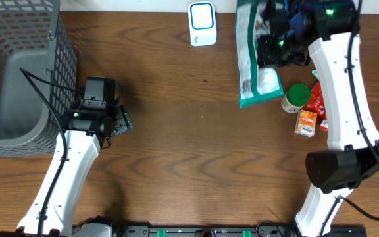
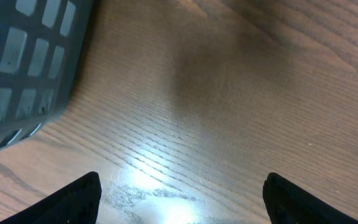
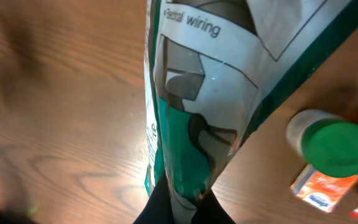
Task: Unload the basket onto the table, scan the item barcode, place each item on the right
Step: 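Carry the glove pack right and lay it beside the jar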
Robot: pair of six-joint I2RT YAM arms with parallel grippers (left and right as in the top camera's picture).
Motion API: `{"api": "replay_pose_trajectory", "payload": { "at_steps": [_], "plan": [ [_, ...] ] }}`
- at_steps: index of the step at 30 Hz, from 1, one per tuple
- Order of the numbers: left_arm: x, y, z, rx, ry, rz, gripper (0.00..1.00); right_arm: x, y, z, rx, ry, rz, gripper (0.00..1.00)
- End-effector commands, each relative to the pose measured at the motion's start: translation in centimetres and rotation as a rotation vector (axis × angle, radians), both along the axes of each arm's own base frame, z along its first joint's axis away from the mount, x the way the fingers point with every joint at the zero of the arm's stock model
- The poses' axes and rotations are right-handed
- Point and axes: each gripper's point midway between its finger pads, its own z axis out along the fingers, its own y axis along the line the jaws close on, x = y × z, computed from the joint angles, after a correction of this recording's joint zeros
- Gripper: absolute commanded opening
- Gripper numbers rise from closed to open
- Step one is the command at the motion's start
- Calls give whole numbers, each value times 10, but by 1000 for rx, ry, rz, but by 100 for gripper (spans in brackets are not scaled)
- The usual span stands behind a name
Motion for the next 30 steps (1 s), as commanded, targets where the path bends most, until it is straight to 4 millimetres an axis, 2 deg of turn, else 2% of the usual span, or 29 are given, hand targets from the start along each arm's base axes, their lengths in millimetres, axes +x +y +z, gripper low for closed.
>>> {"api": "replay_pose_trajectory", "payload": {
  "at_steps": [1, 4, 10, 13, 15, 16, 17, 18, 20, 21, 23, 26, 30],
  "plan": [
    [-1, 3, 0, 10, 1, 6, 84, -7, 1, -38, 33, 97, 30, 1],
    [-1, 3, 0, 10, 1, 6, 84, -5, -8, -73, -5, 122, 35, 1],
    [-1, 3, 0, 10, 1, 6, 84, 20, -44, -133, -214, 36, -21, 1],
    [-1, 3, 0, 10, 1, 6, 84, 23, -45, -153, -217, 18, -24, 2],
    [-1, 3, 0, 10, 1, 6, 84, 21, -46, -162, -217, 20, -28, 9],
    [-1, 3, 0, 10, 1, 6, 84, 21, -47, -164, -219, 22, -29, 21],
    [-1, 3, 0, 10, 1, 6, 84, 20, -48, -166, -223, 22, -31, 34],
    [-1, 3, 0, 10, 1, 6, 84, 21, -50, -166, -235, 21, -34, 40],
    [-1, 3, 0, 10, 1, 6, 84, 24, -58, -164, -278, 3, -47, 45],
    [-1, 3, 0, 10, 1, 6, 84, 29, -66, -156, -324, -23, -63, 50],
    [-1, 3, 0, 10, 1, 6, 84, 32, -71, -139, -354, -46, -74, 69],
    [-1, 3, 0, 10, 1, 6, 84, 32, -60, -108, -290, -70, -63, 99],
    [-1, 3, 0, 10, 1, 6, 84, 32, -55, -93, -255, -96, -58, 99]
  ]
}}
